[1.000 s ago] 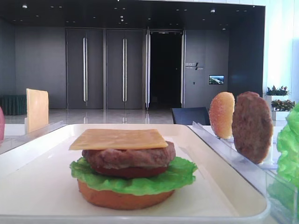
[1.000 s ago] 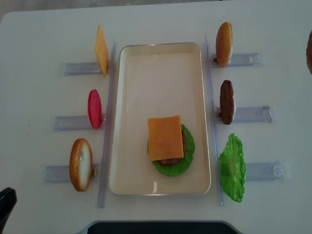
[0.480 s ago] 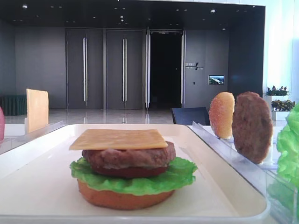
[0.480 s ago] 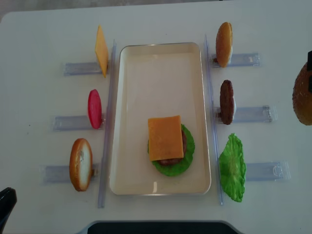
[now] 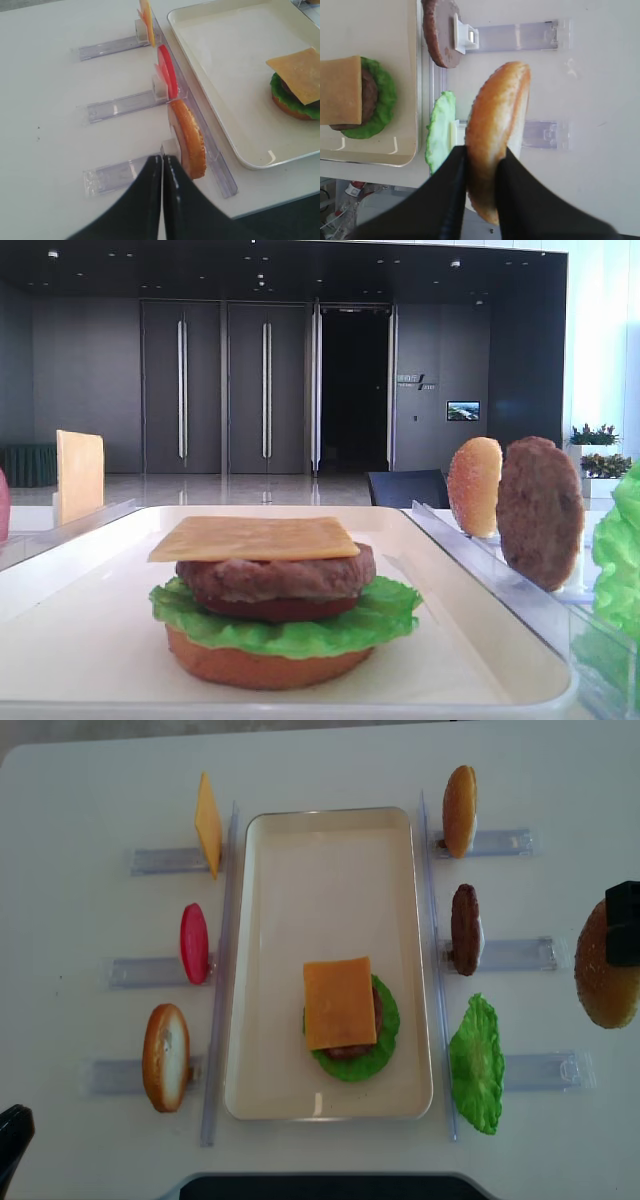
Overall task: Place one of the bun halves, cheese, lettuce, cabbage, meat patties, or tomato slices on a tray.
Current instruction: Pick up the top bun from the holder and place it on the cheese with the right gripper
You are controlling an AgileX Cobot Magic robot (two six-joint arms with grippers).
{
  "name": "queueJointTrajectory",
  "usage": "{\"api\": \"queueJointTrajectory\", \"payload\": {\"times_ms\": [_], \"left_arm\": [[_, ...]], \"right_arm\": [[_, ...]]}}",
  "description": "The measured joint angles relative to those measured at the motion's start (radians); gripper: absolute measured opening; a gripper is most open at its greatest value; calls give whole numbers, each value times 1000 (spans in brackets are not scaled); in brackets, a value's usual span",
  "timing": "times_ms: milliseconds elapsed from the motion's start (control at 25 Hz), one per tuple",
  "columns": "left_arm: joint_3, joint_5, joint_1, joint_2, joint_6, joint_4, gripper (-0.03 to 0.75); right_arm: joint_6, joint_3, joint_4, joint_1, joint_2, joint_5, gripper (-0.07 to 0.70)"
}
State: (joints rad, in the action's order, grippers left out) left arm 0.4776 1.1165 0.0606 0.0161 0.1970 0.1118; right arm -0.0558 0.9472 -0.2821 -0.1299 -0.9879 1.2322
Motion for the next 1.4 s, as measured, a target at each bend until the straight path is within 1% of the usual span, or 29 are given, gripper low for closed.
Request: {"api": "queueJointTrajectory", "payload": {"times_ms": [80, 160, 280, 400, 480, 640, 800, 920, 1000, 1040, 1400], "left_arm": [[0, 0, 0, 0, 0, 0, -1], [0, 0, 0, 0, 0, 0, -1], [0, 0, 0, 0, 0, 0, -1], [0, 0, 0, 0, 0, 0, -1], [0, 0, 0, 0, 0, 0, -1], [0, 0, 0, 0, 0, 0, -1], [0, 0, 0, 0, 0, 0, -1], [0, 0, 0, 0, 0, 0, -1], [0, 0, 0, 0, 0, 0, -1], [0, 0, 0, 0, 0, 0, -1], [0, 0, 0, 0, 0, 0, -1]], "right_arm": [[5, 0, -4, 0, 1, 0, 127], [28, 0, -35, 0, 1, 0, 127], [101, 0, -170, 0, -12, 0, 127], [192, -2, -352, 0, -19, -1, 127], [248, -2, -446, 0, -20, -3, 127], [317, -7, -570, 0, -28, -17, 127], [403, -62, -712, 1, -46, -27, 127], [460, -99, -780, 1, -71, -32, 127], [496, -129, -822, 1, -86, -46, 127], [516, -142, -849, 1, -90, -70, 127], [680, -287, -1118, 1, -95, -175, 125]]}}
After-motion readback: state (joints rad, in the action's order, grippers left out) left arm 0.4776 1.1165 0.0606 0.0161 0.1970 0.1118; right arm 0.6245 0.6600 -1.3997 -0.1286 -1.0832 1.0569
